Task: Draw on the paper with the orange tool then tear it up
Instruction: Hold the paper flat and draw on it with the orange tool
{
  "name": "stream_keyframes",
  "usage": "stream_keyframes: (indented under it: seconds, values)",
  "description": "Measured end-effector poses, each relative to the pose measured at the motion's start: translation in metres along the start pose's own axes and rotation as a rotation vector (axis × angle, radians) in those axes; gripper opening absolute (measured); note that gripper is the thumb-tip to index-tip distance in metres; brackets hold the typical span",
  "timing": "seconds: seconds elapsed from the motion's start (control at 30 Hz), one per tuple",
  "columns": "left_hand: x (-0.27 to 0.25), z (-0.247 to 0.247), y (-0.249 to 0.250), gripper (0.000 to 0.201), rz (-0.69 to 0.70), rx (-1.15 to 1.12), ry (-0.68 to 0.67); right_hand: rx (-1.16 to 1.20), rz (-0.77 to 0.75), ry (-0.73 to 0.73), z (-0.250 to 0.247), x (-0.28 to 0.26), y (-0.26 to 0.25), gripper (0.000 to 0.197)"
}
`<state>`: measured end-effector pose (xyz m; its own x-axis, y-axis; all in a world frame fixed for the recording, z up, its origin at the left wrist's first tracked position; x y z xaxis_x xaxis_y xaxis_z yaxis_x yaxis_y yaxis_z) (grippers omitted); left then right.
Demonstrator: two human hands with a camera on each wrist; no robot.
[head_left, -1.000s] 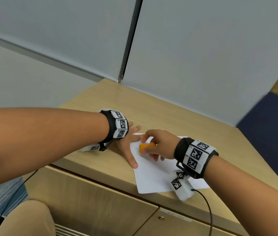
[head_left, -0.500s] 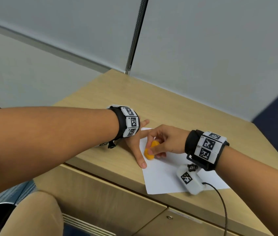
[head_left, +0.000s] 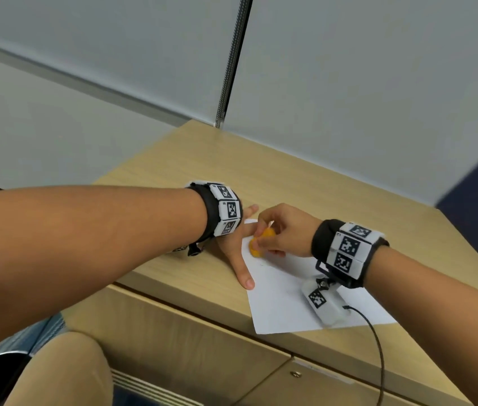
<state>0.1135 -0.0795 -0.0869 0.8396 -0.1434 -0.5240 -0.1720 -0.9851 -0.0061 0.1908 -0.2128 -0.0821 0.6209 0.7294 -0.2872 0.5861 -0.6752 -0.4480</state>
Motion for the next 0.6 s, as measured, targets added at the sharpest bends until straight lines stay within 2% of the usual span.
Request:
stream_keyframes:
  seconds: [0.07,0.1,0.13,0.23,0.27,0.3,0.4,0.43,0.53,0.6]
  values:
    - [-0.003,-0.002,0.001,0.126,0.011,-0.021,-0.001,0.051,-0.006,-0.306,-0.008,-0.006,-0.001,0.022]
    - [-0.003,-0.002,0.001,0.128,0.005,-0.02,-0.001,0.069,-0.001,-0.381,-0.01,-0.007,-0.001,0.023]
    - [-0.002,-0.002,0.0,0.131,0.001,-0.012,0.001,0.062,0.008,-0.361,-0.011,-0.006,0.0,0.023]
    - [0.003,0.0,-0.003,0.134,-0.023,0.008,-0.005,-0.02,0.063,-0.009,-0.008,0.003,0.001,0.018]
    - [0.004,0.001,-0.003,0.134,-0.026,0.004,-0.007,-0.039,0.064,0.051,-0.007,0.002,0.0,0.016]
    - [0.004,0.001,-0.003,0.133,-0.02,-0.001,-0.007,-0.056,0.05,0.034,-0.006,-0.002,-0.003,0.016]
    - [0.0,0.0,-0.001,0.13,-0.006,-0.019,-0.004,-0.076,0.02,-0.184,-0.003,-0.022,-0.009,0.019]
    - [-0.001,0.0,0.001,0.132,-0.011,-0.019,-0.002,-0.057,0.028,-0.169,-0.004,-0.027,-0.006,0.019]
    - [0.0,0.0,0.002,0.146,-0.046,0.012,0.002,0.113,0.143,0.052,-0.015,-0.038,0.016,0.021]
    - [0.001,0.002,0.0,0.152,-0.062,-0.005,0.006,0.205,0.225,0.076,-0.017,-0.05,0.031,0.024]
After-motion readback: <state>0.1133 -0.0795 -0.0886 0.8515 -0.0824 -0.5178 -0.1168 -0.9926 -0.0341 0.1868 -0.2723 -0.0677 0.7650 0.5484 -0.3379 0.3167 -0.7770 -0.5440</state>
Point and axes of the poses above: each hand's wrist, its own x-axis towards the middle knuckle, its own z-axis out of the palm, y = z × x, the point moved 1 cm from there along x, towards the middle knuckle, and after that the axes turned 8 degrees about z, right-handed, at the moved point
